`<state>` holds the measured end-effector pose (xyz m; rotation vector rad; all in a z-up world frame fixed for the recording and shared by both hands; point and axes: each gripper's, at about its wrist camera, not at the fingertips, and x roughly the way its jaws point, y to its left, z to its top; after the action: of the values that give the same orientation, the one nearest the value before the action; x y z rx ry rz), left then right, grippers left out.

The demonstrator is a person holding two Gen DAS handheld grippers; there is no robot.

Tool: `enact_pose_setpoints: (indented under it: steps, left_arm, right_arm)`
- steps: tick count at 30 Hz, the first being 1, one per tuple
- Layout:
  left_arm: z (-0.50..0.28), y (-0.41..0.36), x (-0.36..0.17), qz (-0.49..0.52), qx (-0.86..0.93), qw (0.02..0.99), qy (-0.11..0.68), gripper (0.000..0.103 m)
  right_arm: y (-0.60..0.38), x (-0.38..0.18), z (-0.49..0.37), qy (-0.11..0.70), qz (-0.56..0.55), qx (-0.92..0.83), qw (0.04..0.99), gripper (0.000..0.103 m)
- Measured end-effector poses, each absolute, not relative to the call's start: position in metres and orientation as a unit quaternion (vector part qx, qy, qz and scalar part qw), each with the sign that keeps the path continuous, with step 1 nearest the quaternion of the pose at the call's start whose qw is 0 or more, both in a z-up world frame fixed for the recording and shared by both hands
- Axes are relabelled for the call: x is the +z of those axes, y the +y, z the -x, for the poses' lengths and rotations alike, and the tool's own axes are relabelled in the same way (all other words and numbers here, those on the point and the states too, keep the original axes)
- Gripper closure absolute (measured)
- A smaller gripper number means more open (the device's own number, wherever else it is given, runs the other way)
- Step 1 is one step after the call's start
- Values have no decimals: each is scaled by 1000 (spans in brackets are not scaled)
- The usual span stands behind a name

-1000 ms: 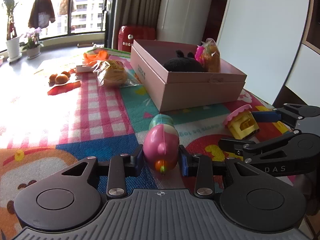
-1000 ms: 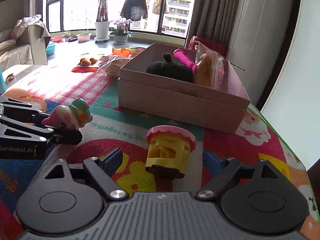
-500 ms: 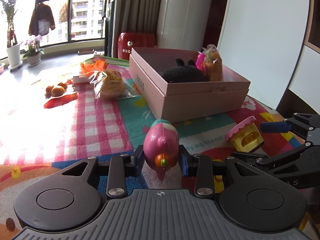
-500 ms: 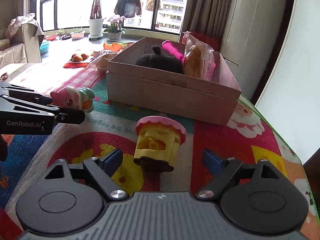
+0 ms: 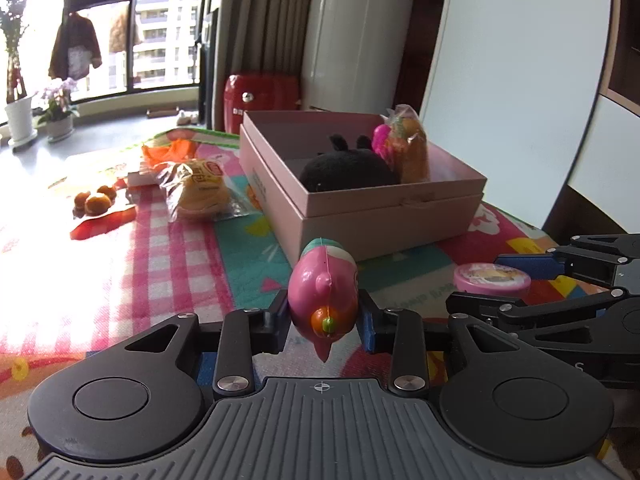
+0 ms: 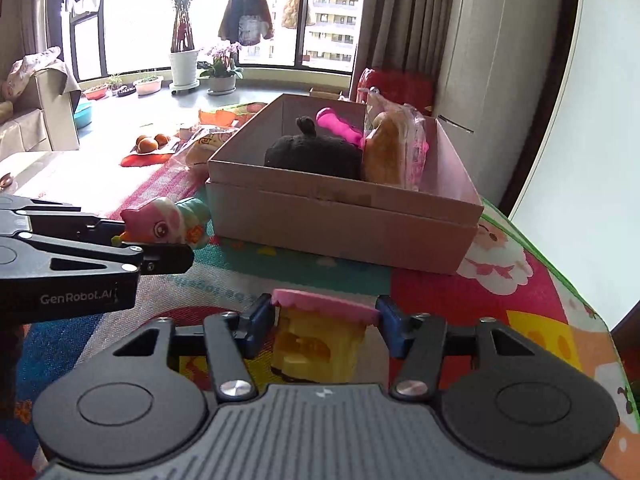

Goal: Organize objects

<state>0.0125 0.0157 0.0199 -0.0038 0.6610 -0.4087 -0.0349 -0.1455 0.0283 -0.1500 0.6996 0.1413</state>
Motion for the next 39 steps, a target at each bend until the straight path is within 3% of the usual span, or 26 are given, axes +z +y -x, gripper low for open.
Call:
enact_pose_setpoints:
  steps: [5, 14, 23, 26, 31, 33, 34, 39]
  left_arm:
    - [3, 3, 26, -26, -207, 917, 341, 67]
    - [26, -20, 102, -20, -246, 930, 273, 67]
    - [-33, -26, 167, 43, -224, 956, 185, 65]
    - [-81, -35, 161, 69, -229, 950, 202, 65]
    - [-146, -55, 117, 19, -186, 950, 248, 63]
    - [-153, -47, 106, 37, -189, 947, 256, 64]
    - [-153, -41, 101, 49, -191, 946, 256, 64]
    - [-143, -29, 90, 40, -177, 950, 255, 64]
  right_arm:
    - [-153, 37, 70, 325, 71, 64, 941, 48]
    - [-184, 59, 111, 275, 31, 58, 959, 48]
    - [-196, 79, 123, 216, 29, 67, 974, 49]
    - [-197, 78, 111, 222, 30, 69, 972, 50]
    - [-202, 58, 99, 255, 26, 65, 965, 50]
    - [-206, 48, 100, 267, 25, 69, 961, 35]
    - [-209, 44, 103, 269, 22, 71, 960, 23]
    - [-215, 23, 113, 293, 26, 90, 952, 19]
